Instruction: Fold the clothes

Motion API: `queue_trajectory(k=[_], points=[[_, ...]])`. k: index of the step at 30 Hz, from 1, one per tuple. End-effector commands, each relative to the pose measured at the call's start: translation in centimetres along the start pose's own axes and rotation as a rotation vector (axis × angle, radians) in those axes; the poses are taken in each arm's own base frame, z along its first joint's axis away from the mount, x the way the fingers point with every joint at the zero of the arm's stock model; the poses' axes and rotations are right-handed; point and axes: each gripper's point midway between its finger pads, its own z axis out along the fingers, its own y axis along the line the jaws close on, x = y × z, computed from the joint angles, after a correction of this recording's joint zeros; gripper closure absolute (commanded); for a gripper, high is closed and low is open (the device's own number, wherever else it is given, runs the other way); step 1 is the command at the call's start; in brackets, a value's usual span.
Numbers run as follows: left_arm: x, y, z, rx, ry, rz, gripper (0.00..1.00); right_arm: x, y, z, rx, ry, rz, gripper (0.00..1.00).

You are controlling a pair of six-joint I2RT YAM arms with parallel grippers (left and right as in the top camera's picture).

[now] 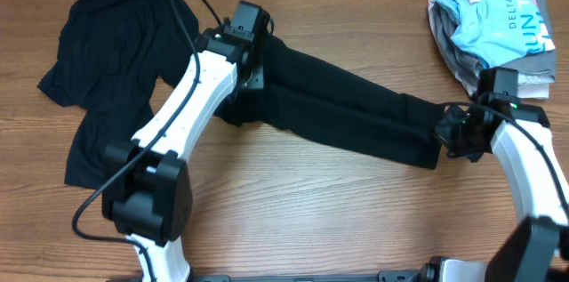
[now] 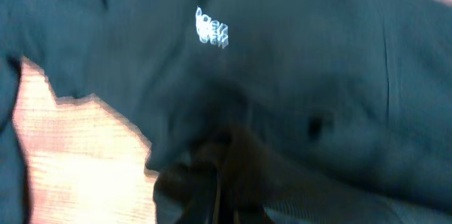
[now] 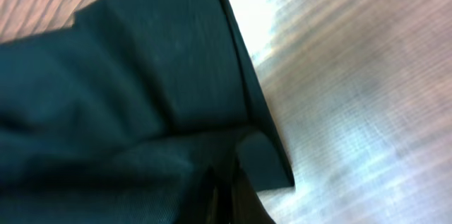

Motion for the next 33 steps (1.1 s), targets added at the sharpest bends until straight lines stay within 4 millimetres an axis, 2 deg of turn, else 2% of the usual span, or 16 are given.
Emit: queue_trajectory(k=[1, 8, 12, 13, 14, 15, 16, 17, 19, 20, 25, 29, 33], points=[[-2.7, 0.7, 1.5, -0.063, -0.097, 0.015, 0.96, -1.7, 0.2, 1.1, 0.007, -0.032, -0.021, 0.96], [-4.6, -0.8, 3.9, -0.035, -0.171, 0.014, 0.96, -3.9, 1.2, 3.4, -0.019, -0.084, -0.036, 0.96], [-5.1, -1.2, 4.7, -0.028, -0.19, 0.007, 0.95, -4.9, 1.6, 4.4, -0.036, -0.107, -0.041, 0.96], [-5.0, -1.3, 4.9, -0.025, -0.187, 0.008, 0.92, -4.9, 1.7, 4.6, -0.043, -0.104, -0.042, 0.96], [-5.0, -1.4, 5.0, -0.019, -0.184, 0.009, 0.81, -4.9, 1.9, 4.9, -0.049, -0.099, -0.042, 0.96], [-4.9, -1.5, 5.0, -0.016, -0.18, 0.01, 0.61, -4.8, 1.9, 5.0, -0.054, -0.093, -0.042, 0.91], [-4.8, -1.4, 5.0, -0.018, -0.176, 0.012, 0.11, -4.5, 2.0, 5.1, -0.058, -0.08, -0.041, 0.56], [-4.8, -1.5, 5.0, -0.018, -0.175, 0.02, 0.0, -4.4, 1.9, 5.1, -0.056, -0.075, -0.04, 0.4], [-4.5, -1.5, 5.1, -0.016, -0.166, 0.055, 0.0, -4.1, 1.8, 5.0, -0.053, -0.061, -0.039, 0.23], [-4.4, -1.5, 5.0, -0.016, -0.159, 0.066, 0.0, -3.9, 1.6, 5.0, -0.049, -0.054, -0.036, 0.18], [-4.0, -0.7, 3.8, -0.019, -0.105, 0.074, 0.0, -3.5, 1.1, 4.6, -0.04, -0.037, -0.091, 0.08], [-4.3, 0.5, 2.2, -0.037, -0.063, 0.071, 0.0, -3.3, 1.0, 4.7, -0.034, -0.03, -0.199, 0.08], [-4.3, 1.5, 0.4, -0.033, -0.011, 0.074, 0.0, -3.0, 0.8, 5.4, -0.026, -0.01, -0.257, 0.18]])
